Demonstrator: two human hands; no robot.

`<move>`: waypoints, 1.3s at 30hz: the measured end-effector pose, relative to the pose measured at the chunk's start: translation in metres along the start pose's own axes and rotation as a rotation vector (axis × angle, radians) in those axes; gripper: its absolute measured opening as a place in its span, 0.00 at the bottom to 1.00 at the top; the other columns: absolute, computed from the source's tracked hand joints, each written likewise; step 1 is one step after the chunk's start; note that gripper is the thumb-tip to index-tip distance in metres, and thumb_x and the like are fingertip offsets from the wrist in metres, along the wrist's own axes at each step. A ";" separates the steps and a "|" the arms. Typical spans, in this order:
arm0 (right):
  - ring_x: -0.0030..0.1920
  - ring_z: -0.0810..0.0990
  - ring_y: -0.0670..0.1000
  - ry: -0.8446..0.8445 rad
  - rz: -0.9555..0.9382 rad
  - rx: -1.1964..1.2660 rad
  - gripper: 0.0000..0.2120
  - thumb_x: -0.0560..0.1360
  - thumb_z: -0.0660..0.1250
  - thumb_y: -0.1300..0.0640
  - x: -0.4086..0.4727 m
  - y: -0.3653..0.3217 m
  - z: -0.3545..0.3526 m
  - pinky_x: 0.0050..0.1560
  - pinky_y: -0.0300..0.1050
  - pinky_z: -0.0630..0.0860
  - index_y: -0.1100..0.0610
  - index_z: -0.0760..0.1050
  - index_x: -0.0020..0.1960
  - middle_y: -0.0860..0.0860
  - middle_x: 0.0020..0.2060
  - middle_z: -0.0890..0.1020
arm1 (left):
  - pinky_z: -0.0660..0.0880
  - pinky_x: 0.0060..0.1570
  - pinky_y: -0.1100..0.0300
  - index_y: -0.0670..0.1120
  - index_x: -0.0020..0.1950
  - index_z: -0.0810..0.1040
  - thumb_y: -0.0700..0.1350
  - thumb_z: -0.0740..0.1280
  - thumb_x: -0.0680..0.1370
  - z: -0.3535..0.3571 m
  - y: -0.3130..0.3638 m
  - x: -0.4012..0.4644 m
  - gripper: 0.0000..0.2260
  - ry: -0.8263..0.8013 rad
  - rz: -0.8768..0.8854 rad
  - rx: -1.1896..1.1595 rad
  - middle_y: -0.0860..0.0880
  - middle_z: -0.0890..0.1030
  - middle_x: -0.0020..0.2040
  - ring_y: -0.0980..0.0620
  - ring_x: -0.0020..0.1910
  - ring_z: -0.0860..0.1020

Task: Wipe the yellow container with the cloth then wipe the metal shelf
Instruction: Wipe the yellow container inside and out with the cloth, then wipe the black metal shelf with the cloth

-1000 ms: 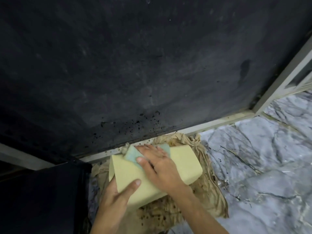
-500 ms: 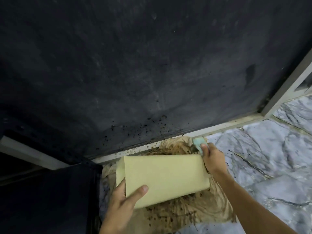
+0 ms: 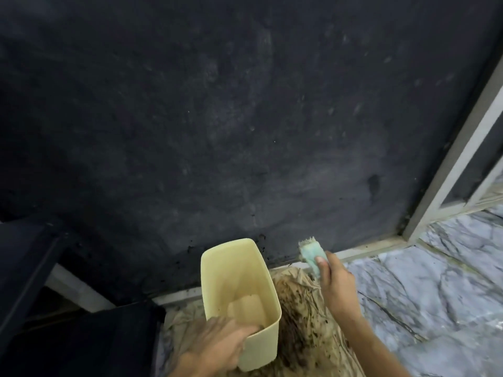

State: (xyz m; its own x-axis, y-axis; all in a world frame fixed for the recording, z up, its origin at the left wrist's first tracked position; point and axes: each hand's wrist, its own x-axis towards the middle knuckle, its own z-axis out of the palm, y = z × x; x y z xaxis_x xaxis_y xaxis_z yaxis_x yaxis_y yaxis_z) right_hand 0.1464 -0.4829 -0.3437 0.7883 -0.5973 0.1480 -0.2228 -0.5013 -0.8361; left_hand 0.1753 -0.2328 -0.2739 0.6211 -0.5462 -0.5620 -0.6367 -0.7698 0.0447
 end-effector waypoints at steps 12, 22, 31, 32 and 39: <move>0.49 0.83 0.57 -0.068 -0.226 -0.061 0.12 0.81 0.61 0.52 -0.035 -0.071 -0.010 0.44 0.47 0.73 0.52 0.77 0.61 0.49 0.54 0.82 | 0.53 0.77 0.58 0.74 0.70 0.73 0.62 0.67 0.75 0.031 -0.040 -0.025 0.24 0.265 0.271 -0.546 0.75 0.71 0.73 0.62 0.84 0.52; 0.64 0.77 0.45 -0.239 -0.479 -0.031 0.23 0.79 0.53 0.35 -0.075 -0.217 -0.046 0.58 0.43 0.74 0.45 0.74 0.66 0.40 0.65 0.77 | 0.61 0.81 0.53 0.69 0.78 0.63 0.68 0.58 0.79 -0.089 -0.048 -0.342 0.27 1.564 -0.105 -0.305 0.65 0.66 0.81 0.57 0.83 0.63; 0.49 0.83 0.48 -0.291 -0.705 0.065 0.14 0.82 0.59 0.46 -0.121 -0.330 -0.007 0.49 0.45 0.77 0.50 0.77 0.60 0.42 0.55 0.81 | 0.54 0.83 0.44 0.41 0.86 0.49 0.56 0.69 0.77 -0.100 -0.074 -0.397 0.46 1.740 -0.437 -0.258 0.49 0.42 0.88 0.49 0.87 0.42; 0.48 0.83 0.48 -0.299 -0.720 0.073 0.18 0.81 0.56 0.42 -0.126 -0.339 0.002 0.47 0.45 0.77 0.50 0.78 0.59 0.41 0.54 0.81 | 0.55 0.82 0.38 0.42 0.86 0.45 0.56 0.68 0.77 -0.095 -0.081 -0.386 0.47 1.733 -0.447 -0.229 0.49 0.39 0.88 0.47 0.87 0.41; 0.49 0.81 0.51 -0.460 -0.810 0.108 0.14 0.83 0.55 0.45 -0.140 -0.391 0.079 0.50 0.50 0.76 0.50 0.74 0.61 0.47 0.53 0.81 | 0.64 0.73 0.27 0.43 0.85 0.40 0.47 0.67 0.77 -0.057 -0.122 -0.333 0.46 1.909 -0.520 -0.009 0.48 0.39 0.87 0.45 0.87 0.44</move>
State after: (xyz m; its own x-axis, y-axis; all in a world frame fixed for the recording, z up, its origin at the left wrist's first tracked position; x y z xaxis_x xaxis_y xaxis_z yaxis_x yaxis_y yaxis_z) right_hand 0.1679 -0.1541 -0.0794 0.8343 0.2261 0.5027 0.5297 -0.5814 -0.6176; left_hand 0.0720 0.0239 -0.0456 0.3151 0.1156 0.9420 -0.2651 -0.9423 0.2043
